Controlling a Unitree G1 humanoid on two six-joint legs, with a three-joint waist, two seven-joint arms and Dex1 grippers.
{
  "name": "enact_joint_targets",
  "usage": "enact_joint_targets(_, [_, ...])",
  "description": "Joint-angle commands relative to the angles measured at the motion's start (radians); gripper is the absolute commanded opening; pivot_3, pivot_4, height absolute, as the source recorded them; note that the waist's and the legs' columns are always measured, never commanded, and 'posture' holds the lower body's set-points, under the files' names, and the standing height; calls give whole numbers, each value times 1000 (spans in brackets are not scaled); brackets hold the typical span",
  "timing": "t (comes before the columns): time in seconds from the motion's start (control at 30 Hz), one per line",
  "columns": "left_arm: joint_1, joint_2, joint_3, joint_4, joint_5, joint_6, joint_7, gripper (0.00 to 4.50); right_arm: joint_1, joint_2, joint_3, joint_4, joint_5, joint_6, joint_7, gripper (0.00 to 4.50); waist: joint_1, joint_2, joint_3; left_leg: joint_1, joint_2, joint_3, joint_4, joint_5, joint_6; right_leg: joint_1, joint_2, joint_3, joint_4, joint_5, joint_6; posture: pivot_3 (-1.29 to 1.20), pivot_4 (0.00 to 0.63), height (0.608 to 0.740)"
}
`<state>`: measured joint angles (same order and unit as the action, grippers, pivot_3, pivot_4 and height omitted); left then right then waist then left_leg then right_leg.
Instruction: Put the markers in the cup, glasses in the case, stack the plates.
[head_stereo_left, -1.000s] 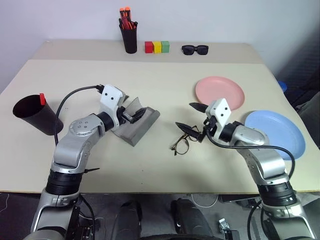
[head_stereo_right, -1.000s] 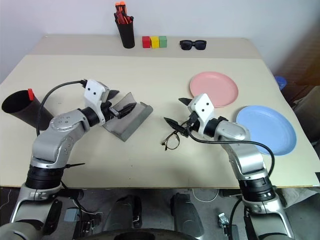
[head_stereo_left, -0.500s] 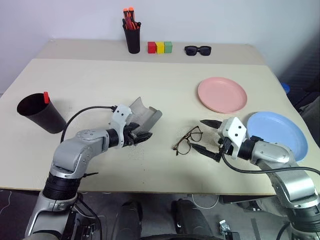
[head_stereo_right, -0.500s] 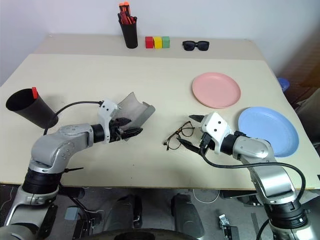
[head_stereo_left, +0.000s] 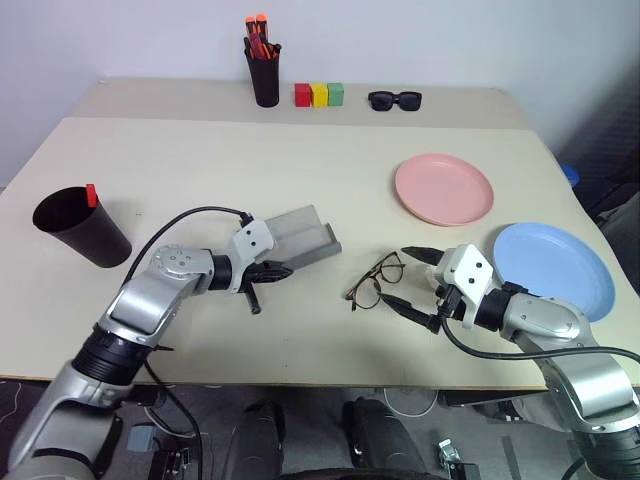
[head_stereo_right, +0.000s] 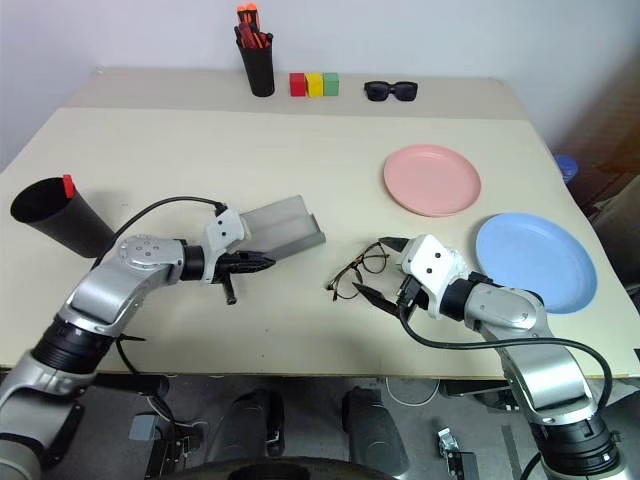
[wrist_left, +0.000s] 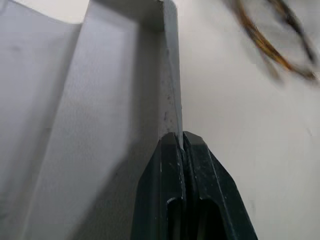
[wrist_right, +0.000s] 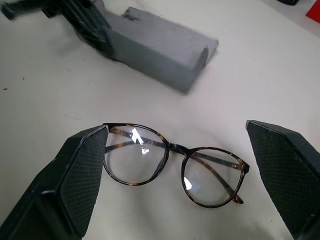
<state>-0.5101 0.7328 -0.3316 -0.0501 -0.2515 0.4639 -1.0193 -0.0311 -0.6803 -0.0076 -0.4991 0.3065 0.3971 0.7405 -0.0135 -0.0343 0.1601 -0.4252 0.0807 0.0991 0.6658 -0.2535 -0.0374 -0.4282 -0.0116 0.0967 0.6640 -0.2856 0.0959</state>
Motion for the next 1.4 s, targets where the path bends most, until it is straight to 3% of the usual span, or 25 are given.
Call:
enact_joint_targets(0.03, [-91,10,-36,113,54,-189,-176,38,-28,16,13,-22,-2,-11,-8,4500,2,0,0,0,0,0,0,0,0,0,0,0,0,0,0,0,150,722])
enact_joint_targets(0.33, [-258,-69,-67,408,139,-368,-355,38,-49,42,40,-15,-23,-18,-26,4500,0,0,0,-1,0,1,1,-1,2,0,0,0,0,0,0,0,150,722])
enact_joint_targets(0.43, [-273,-88,-50,450,157,-399,-358,886,-58,45,39,-12,-33,-15,-35,4500,0,0,0,-1,0,1,1,-1,2,0,0,0,0,0,0,0,150,722])
enact_joint_targets(0.5, [-273,-97,-30,462,159,-413,-346,1882,-65,40,40,-7,-42,-14,-36,4500,0,0,0,-1,0,1,1,-1,2,0,0,0,0,0,0,0,150,722])
enact_joint_targets(0.67, [-270,-103,68,438,111,-380,-291,1882,-113,3,56,17,-93,-33,-11,4500,-1,0,0,-1,0,1,1,-1,2,0,0,0,1,0,1,0,150,722])
enact_joint_targets(0.83, [-180,-72,220,275,41,-302,-185,1882,-194,-82,114,78,-225,-147,41,4500,-5,1,0,-1,0,1,1,-1,2,-1,0,0,1,1,3,0,150,722])
enact_joint_targets(0.97, [-10,-42,284,53,10,-265,-125,1882,-264,-113,147,157,-302,-244,60,4500,-5,2,0,0,1,2,1,-1,2,0,0,0,1,2,4,0,150,722])
enact_joint_targets(1.07, [164,-56,329,-165,-77,-140,-55,1882,-317,-152,194,231,-380,-377,109,4500,-3,2,1,0,1,2,1,-1,2,0,0,0,2,2,4,0,150,722])
enact_joint_targets(1.2, [339,-79,339,-343,-123,-38,36,1882,-370,-163,242,325,-447,-532,139,4500,0,2,1,0,1,2,2,-1,2,0,0,1,2,1,3,0,150,722])
enact_joint_targets(1.4, [501,-126,330,-454,-135,14,154,1882,-432,-174,295,453,-543,-733,163,4500,-4,2,1,2,1,2,2,-1,2,1,0,1,2,0,1,0,150,722])
